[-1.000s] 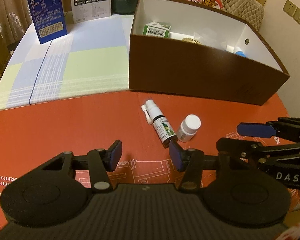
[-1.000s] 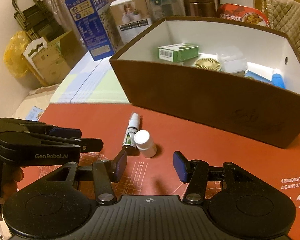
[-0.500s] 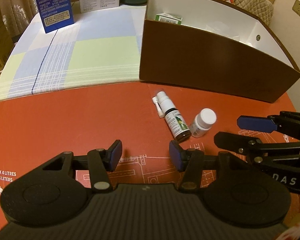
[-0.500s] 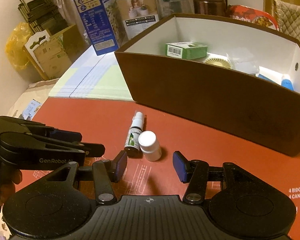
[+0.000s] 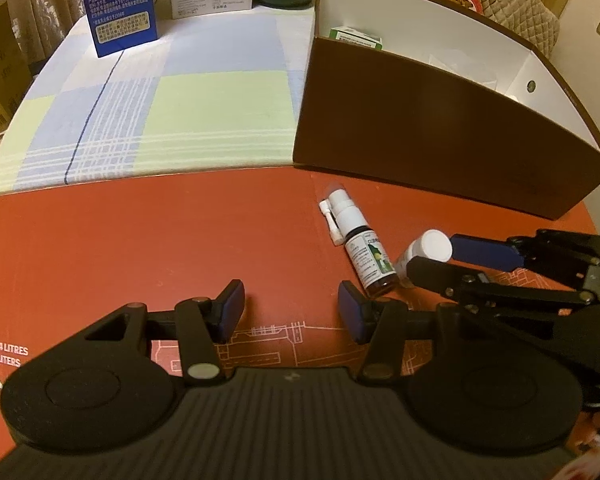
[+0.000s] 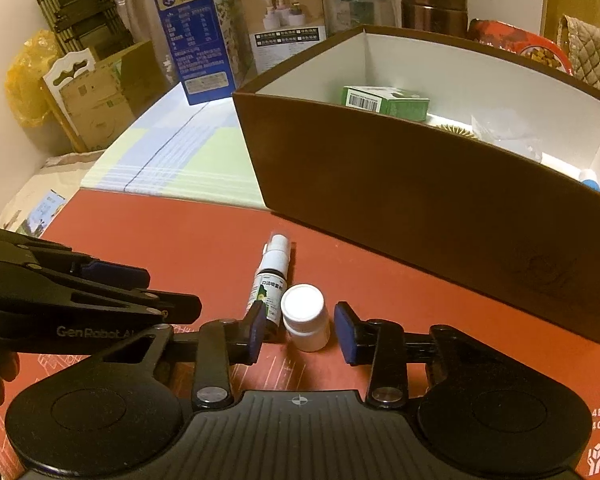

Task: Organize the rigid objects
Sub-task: 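Grasp the white pill bottle with the right tool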

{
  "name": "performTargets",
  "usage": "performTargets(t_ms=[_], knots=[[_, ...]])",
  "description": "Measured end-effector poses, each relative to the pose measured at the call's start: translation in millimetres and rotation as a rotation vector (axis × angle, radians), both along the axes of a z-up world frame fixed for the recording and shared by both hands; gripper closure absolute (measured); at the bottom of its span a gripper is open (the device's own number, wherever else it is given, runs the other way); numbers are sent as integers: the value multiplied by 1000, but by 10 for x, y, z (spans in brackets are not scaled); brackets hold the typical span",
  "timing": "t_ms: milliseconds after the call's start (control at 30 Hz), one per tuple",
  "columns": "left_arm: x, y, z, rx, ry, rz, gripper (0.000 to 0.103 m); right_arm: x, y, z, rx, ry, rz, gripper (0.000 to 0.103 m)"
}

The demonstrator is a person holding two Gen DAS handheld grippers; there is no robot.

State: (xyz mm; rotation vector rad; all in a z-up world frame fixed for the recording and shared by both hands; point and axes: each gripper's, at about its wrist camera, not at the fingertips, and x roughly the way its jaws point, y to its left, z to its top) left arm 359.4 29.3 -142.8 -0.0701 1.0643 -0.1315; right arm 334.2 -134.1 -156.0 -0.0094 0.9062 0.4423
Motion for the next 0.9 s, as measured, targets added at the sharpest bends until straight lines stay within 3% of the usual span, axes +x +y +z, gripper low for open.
performTargets(t_ms=[133, 200, 300, 567, 700, 900], knots=[[27, -9, -24, -9, 7, -4, 55, 15, -4, -18, 0, -5, 0, 71], [49, -15, -31, -19, 10, -2, 55, 21, -9, -29, -1, -8, 0, 79], [88, -21, -34, -49, 15, 2, 56, -2, -30, -29, -9, -24, -1, 82], [228, -175, -23, -102, 1, -20, 59, 3, -238, -18, -38, -26, -62, 82], [331, -281, -56, -95, 6, -40, 60, 10, -370, -9, -38, -21, -98, 82], [441, -397, -159, -46, 27, -55, 71, -4, -511, 7, -38, -17, -127, 82]])
